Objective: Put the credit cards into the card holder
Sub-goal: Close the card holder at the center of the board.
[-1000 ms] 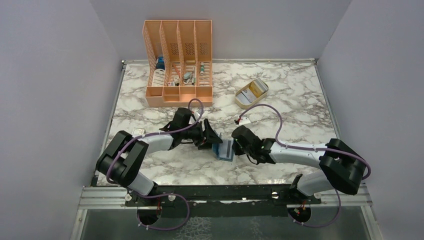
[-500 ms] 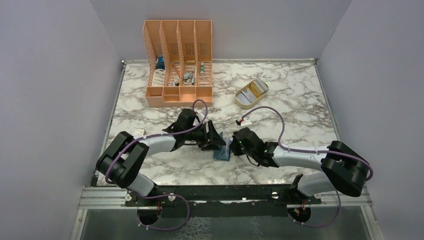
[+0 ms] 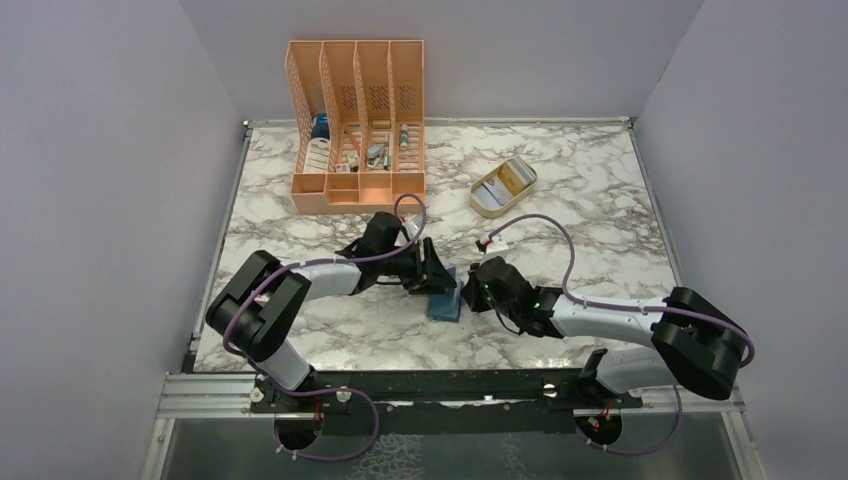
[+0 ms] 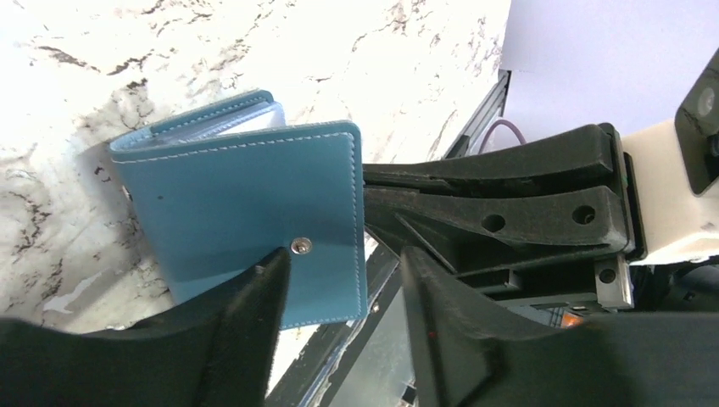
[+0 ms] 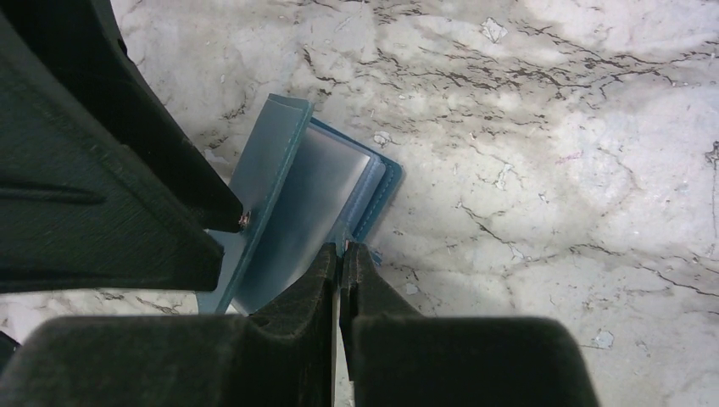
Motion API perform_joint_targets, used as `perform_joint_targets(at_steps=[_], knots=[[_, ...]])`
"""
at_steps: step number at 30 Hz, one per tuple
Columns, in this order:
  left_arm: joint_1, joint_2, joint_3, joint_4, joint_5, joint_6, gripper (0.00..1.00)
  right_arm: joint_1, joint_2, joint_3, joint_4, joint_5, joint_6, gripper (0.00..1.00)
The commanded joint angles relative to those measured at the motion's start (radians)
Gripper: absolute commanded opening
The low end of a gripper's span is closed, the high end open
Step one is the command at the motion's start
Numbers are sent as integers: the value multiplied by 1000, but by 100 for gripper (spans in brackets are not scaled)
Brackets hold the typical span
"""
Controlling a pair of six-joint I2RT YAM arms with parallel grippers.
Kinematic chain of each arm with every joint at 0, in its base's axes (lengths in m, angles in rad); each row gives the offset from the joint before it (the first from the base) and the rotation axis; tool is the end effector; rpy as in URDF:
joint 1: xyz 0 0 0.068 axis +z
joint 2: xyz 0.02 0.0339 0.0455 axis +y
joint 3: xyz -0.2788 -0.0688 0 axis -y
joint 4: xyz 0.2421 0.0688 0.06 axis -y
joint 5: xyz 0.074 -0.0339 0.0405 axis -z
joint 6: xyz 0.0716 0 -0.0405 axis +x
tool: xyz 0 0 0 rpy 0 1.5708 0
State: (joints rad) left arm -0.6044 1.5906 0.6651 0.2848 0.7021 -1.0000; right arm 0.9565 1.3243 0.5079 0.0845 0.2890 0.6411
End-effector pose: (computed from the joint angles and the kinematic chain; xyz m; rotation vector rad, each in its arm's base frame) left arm 0.2389 -0.2212 0.1580 -0.0412 2.5645 -1.5521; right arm 0.1709 0.2069 0.1532 -0.2150 2.3078 0.5042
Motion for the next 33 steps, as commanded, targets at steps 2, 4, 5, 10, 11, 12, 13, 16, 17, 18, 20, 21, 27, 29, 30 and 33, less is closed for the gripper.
perform_joint_targets(at_steps=[2,4,5,10,11,12,13,16,17,18,20,21,27,29,30,33], knots=[[-6,52,28,22,-45,37,41,8,-54,-32,26,50,26,1],[-6,63,26,22,-60,40,32,9,-74,-42,18,54,32,1],[-7,70,23,23,-67,40,30,9,-85,-48,17,55,36,1],[-7,104,25,22,-78,42,26,9,-122,-63,5,60,46,2],[-8,104,24,18,-83,46,26,8,-124,-63,3,58,47,2],[-8,104,25,13,-89,52,25,9,-126,-62,3,54,48,2],[-8,118,26,2,-98,59,25,10,-126,-61,4,48,50,2],[-8,148,40,-50,-132,90,24,9,-125,-55,8,31,59,3],[-8,156,41,-58,-138,93,24,8,-123,-53,6,26,62,4],[-8,162,40,-63,-143,95,23,8,-123,-49,5,24,64,4],[-9,170,40,-71,-149,95,22,9,-125,-45,7,15,67,6],[-9,172,41,-78,-154,97,21,10,-126,-45,7,11,69,6],[-9,177,57,-135,-191,122,20,8,-114,-45,37,-66,76,16],[-9,176,60,-148,-203,125,20,9,-103,-31,30,-112,87,21],[-9,174,60,-154,-210,127,20,10,-102,-22,22,-130,89,23],[-11,177,61,-171,-233,130,20,10,-105,6,-15,-163,96,29]])
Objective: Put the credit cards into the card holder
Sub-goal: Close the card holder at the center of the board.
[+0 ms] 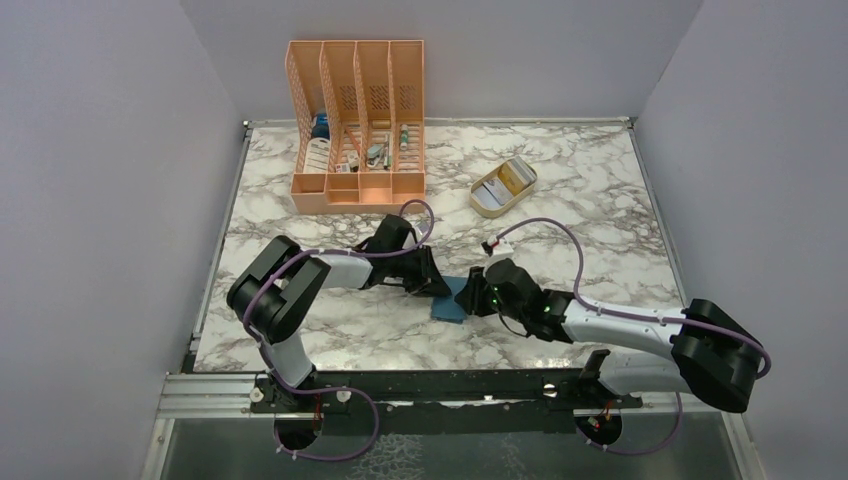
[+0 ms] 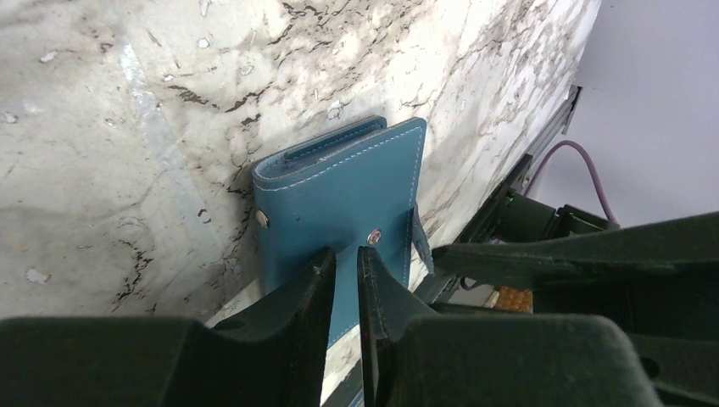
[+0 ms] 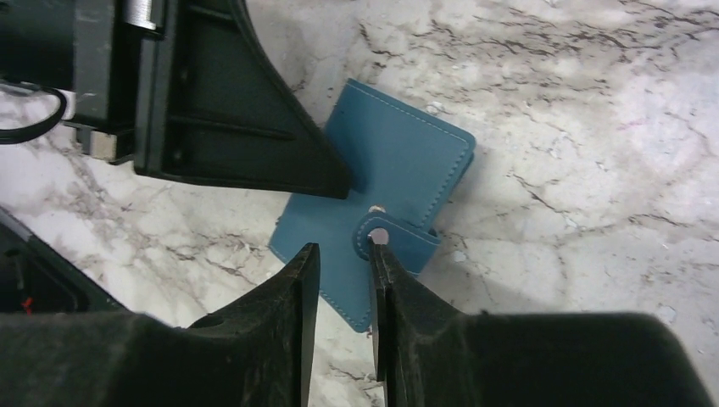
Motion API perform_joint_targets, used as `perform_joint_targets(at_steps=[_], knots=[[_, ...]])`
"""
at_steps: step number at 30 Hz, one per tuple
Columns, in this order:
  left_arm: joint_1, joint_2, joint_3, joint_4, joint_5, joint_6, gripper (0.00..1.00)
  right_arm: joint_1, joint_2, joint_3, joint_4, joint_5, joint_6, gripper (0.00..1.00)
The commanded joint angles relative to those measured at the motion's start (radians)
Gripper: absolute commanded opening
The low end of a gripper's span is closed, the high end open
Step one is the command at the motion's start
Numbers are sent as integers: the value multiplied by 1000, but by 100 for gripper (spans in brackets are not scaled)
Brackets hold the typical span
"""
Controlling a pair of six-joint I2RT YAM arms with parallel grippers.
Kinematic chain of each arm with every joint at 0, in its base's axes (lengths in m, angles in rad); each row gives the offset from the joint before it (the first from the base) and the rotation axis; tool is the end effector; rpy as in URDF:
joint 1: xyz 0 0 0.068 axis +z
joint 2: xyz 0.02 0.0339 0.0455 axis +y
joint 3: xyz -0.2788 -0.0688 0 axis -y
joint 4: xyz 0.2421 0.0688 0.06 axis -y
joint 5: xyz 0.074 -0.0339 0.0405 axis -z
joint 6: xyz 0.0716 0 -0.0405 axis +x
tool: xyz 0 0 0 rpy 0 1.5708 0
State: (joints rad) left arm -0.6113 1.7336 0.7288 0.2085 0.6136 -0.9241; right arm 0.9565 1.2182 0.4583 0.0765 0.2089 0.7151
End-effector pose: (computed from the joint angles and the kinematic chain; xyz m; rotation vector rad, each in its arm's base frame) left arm 0.2534 -0.2280 0.1217 -0.0750 2.6853 -1.3619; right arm 0.1575 0.1976 0.1609 -0.1646 2.3169 0.6549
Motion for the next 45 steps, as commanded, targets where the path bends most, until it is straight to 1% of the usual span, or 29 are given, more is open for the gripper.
perform_joint_targets(at_steps=[1,7,12,14,16,18,20,25,29,31,38,45], knots=[[-5,37,0,-104,-146,56,20,10,-5,69,-38,-78,20,30],[-7,38,14,-135,-152,68,20,7,-97,114,-212,25,-2,39],[-9,30,26,-139,-116,59,21,7,-123,122,-291,40,38,34],[-10,21,38,-137,-86,50,24,5,-131,105,-273,28,59,33],[-12,6,52,-132,-64,38,27,3,-146,76,-217,-2,86,33],[-12,5,65,-108,-32,13,28,0,-161,39,-132,-46,120,34],[-14,9,84,-105,-27,7,28,1,-164,9,-80,-50,167,36],[-15,45,111,-103,-27,11,24,0,-130,-2,-64,-21,201,43],[-17,59,109,-83,-16,11,23,-3,-98,4,-66,-1,196,45],[-18,60,105,-86,-27,15,23,-19,-79,6,-65,-8,190,44],[-18,64,91,-103,-46,21,23,-48,-52,-2,-20,-52,181,32],[-18,36,94,-122,-69,20,23,-55,-13,-32,33,-77,212,29]])
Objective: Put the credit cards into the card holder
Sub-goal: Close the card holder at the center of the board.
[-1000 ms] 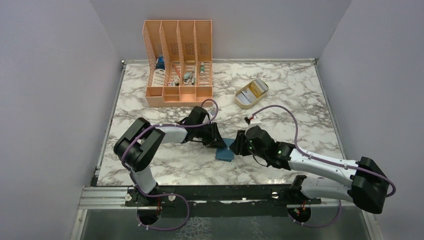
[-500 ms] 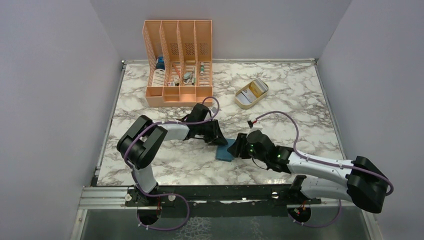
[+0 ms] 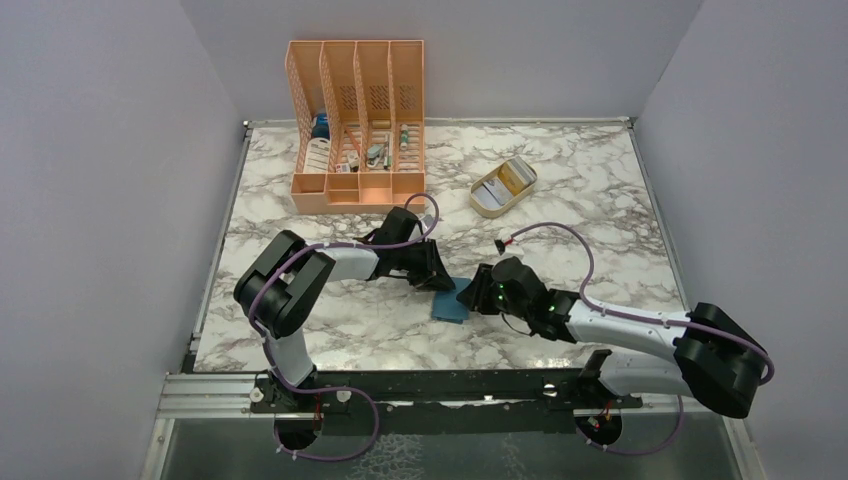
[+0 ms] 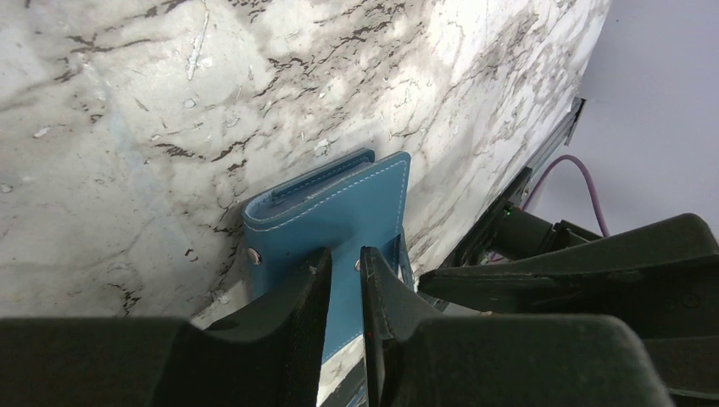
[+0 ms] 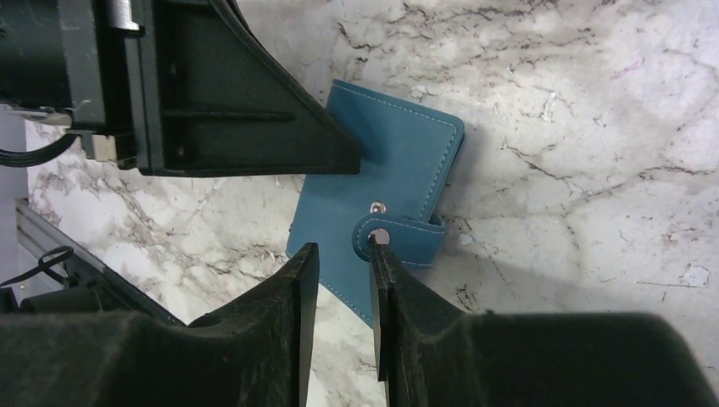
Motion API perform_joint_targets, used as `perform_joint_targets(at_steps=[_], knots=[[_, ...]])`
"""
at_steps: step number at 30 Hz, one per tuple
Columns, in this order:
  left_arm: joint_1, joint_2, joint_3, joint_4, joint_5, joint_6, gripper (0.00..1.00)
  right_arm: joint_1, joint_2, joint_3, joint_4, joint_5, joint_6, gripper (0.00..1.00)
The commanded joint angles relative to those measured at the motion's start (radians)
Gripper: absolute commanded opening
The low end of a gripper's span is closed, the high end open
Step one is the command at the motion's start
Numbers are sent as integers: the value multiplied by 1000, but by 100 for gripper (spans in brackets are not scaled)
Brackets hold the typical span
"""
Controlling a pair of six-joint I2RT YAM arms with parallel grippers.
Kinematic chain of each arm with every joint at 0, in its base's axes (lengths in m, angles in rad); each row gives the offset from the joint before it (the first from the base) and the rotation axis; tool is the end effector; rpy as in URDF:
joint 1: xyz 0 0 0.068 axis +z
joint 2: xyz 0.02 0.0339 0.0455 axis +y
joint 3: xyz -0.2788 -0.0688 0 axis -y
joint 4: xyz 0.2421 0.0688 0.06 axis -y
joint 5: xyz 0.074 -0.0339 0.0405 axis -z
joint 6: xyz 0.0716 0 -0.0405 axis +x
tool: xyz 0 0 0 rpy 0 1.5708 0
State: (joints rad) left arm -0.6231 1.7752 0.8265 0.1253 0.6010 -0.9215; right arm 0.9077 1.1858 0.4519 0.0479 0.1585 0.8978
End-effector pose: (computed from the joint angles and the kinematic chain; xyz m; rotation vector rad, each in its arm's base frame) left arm 0.2662 -0.2411 0.1271 -0.0768 2.7146 -1.3360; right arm 0.1611 0.1879 0.1626 0.0773 2.3676 0.7639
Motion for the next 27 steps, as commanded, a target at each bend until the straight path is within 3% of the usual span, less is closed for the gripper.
perform_joint_targets(at_steps=[1,7,17,27], knots=[[-6,-15,3,-47,-61,19,23,-6,19,-33,76,-27,33,29],[-6,-68,71,-167,-116,70,29,-6,55,-42,108,-20,31,26],[-6,-135,8,-222,-190,133,33,-7,55,-49,138,-27,9,22],[-7,-100,-19,-163,-112,137,34,-10,77,-4,74,1,-60,22]])
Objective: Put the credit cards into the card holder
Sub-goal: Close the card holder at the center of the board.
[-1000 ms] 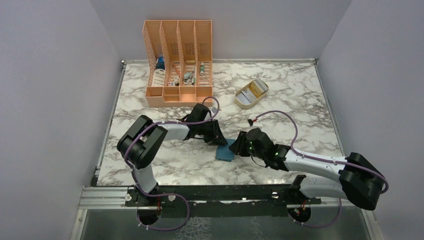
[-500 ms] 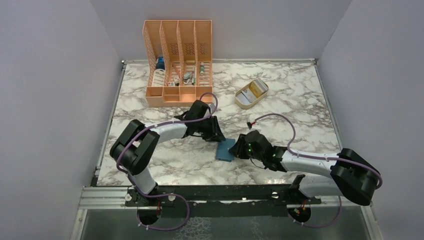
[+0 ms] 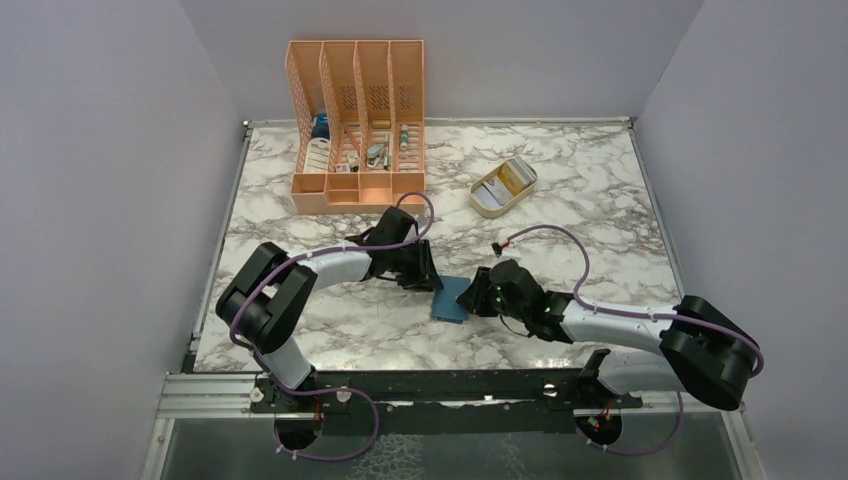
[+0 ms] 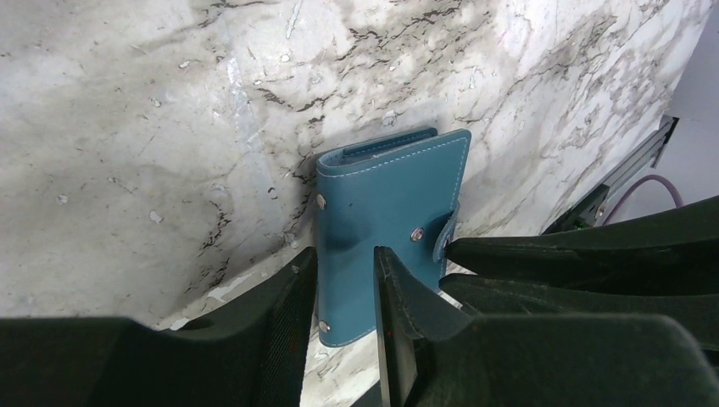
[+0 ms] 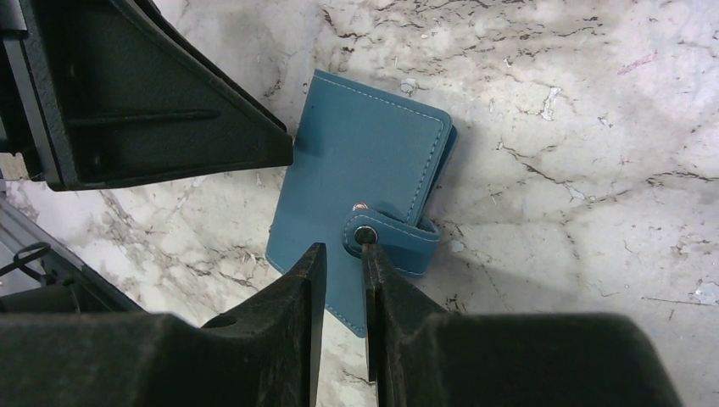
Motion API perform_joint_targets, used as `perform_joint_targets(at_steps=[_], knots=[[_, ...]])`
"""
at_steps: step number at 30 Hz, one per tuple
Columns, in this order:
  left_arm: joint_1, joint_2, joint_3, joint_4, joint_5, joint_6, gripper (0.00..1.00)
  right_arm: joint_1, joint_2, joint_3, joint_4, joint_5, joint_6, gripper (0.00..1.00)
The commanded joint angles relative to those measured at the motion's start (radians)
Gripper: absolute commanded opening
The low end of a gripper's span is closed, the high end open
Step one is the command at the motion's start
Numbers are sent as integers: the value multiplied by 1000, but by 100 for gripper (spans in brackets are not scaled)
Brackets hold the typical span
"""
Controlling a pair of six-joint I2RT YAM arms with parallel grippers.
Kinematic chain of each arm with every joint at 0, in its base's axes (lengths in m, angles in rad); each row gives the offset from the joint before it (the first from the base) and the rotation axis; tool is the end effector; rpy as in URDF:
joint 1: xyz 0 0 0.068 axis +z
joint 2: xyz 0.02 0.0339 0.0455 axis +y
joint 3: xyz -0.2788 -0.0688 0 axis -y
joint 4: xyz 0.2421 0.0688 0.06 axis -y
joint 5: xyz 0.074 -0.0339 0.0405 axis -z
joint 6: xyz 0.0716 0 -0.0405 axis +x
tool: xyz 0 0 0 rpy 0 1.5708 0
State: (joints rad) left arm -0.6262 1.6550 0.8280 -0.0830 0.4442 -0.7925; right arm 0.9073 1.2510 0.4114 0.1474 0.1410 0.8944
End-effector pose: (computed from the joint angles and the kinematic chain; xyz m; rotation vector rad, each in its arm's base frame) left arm 0.2547 -0.2222 0.1443 -0.0160 2.7286 -1.0739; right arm 0.1620 0.1909 0.1455 0.0636 2.3810 0.7725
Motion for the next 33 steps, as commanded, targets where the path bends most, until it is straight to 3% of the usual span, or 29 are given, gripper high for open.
perform_joint_targets(at_steps=[1,10,33], knots=[[-3,25,-26,58,57,1,34,-11,14,46,-39,13,-65,22],[-3,12,-87,112,86,-58,34,-30,-27,95,-200,37,-106,22],[-32,-13,-159,239,144,-149,28,-67,75,70,-58,-92,-80,21]])
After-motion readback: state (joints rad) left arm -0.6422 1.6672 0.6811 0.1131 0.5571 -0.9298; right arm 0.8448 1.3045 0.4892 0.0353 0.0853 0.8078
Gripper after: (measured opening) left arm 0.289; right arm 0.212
